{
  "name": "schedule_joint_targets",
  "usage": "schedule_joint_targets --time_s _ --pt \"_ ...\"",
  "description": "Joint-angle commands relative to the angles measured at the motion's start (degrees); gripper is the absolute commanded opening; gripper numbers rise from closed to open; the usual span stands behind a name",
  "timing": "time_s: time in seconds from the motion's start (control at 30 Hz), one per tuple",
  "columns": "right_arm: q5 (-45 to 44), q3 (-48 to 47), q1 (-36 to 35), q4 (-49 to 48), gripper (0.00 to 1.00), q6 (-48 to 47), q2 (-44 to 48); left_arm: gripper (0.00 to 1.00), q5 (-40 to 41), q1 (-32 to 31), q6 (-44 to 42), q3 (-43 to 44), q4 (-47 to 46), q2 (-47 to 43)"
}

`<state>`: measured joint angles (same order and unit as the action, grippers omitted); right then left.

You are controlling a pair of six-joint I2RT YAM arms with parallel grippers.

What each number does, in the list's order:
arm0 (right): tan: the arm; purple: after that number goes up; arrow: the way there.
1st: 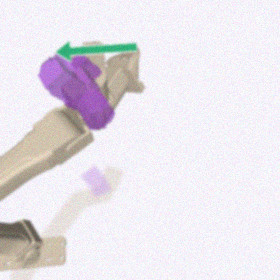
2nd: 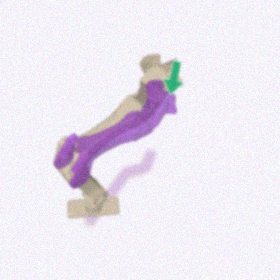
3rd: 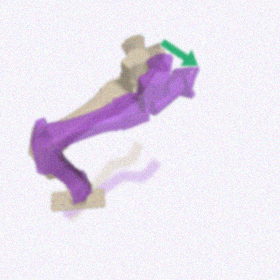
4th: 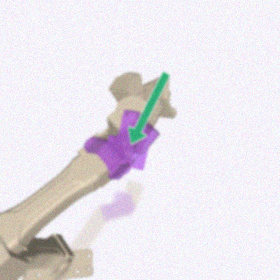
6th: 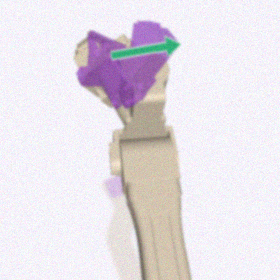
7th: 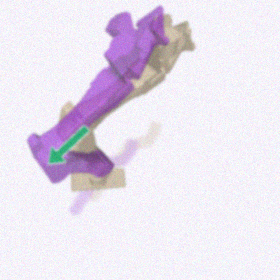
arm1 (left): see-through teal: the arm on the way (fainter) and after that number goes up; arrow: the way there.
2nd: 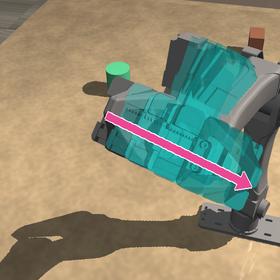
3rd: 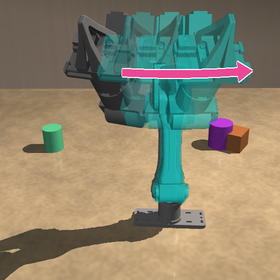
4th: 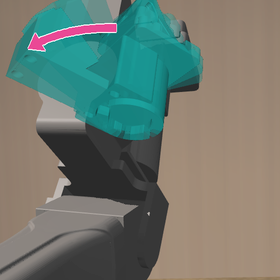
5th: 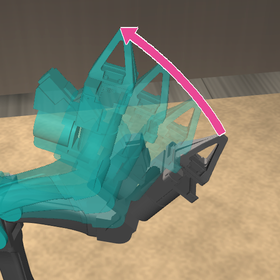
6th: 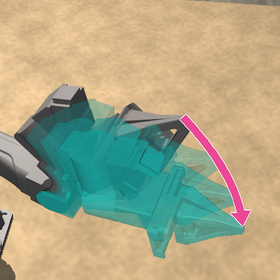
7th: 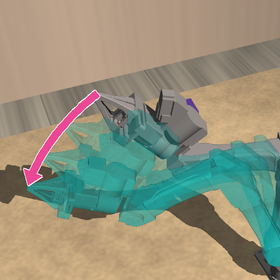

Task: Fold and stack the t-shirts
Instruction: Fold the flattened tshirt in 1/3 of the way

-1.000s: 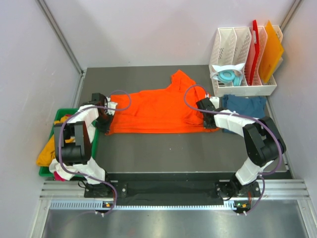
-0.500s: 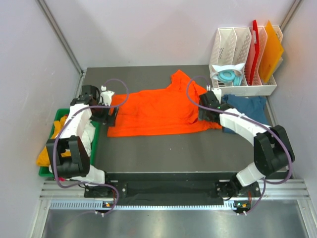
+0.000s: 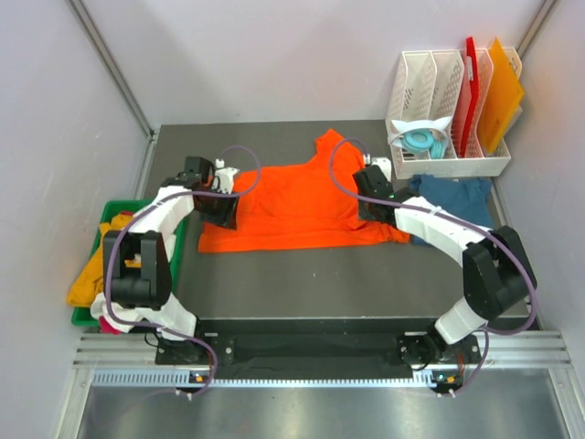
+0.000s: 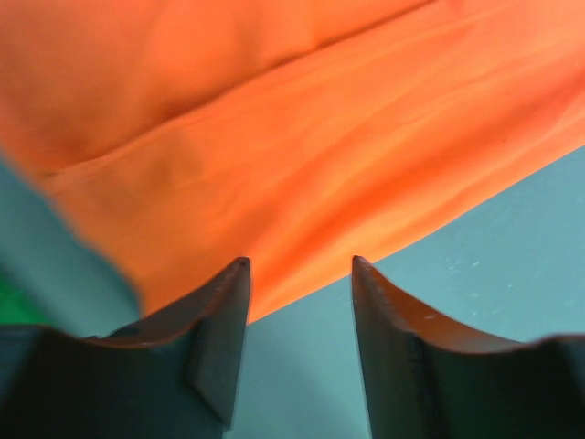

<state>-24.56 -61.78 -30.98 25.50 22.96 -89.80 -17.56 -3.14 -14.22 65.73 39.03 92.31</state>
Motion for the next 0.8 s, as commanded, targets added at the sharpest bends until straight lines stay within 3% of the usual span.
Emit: schedule_joint_targets --time_s 0.0,0.13,0.33,0.4,0.5,0.53,0.6,0.77 --pt "0.8 -3.1 -0.2 -1.2 0.35 -0.3 -1.6 0.44 -1.2 -1.6 3.2 -0.8 -3.9 2.5" --pt "1.2 -4.0 -0.2 -1.5 0.34 0.0 -4.0 0.35 -0.9 -1.9 3.8 -0.4 -3.4 5.1" --pt "2.1 -6.1 -0.2 -0.8 0.42 0.3 -6.9 0.34 0.4 -1.9 3.4 -1.0 -3.3 5.7" --pt "2.2 -6.4 -0.2 -0.9 0.37 0.3 -7.4 0.34 0.7 -1.9 3.2 -1.6 -3.3 5.6" --pt "2.2 -6.6 -0.3 -1.3 0.19 0.2 -8.0 0.33 0.9 -1.9 3.1 -2.4 -3.4 5.2" --pt "2.2 -6.9 -0.2 -1.1 0.08 0.2 -8.6 0.33 1.1 -1.9 3.0 -2.5 -3.4 5.1" --pt "2.0 -7.6 -0.2 -0.7 0.0 0.2 -9.0 0.33 1.4 -1.9 2.7 -2.7 -3.5 4.8" --pt "0.8 -8.3 -0.2 -3.4 0.0 -0.4 -8.0 0.31 2.4 -1.9 2.8 -2.9 -3.7 4.4"
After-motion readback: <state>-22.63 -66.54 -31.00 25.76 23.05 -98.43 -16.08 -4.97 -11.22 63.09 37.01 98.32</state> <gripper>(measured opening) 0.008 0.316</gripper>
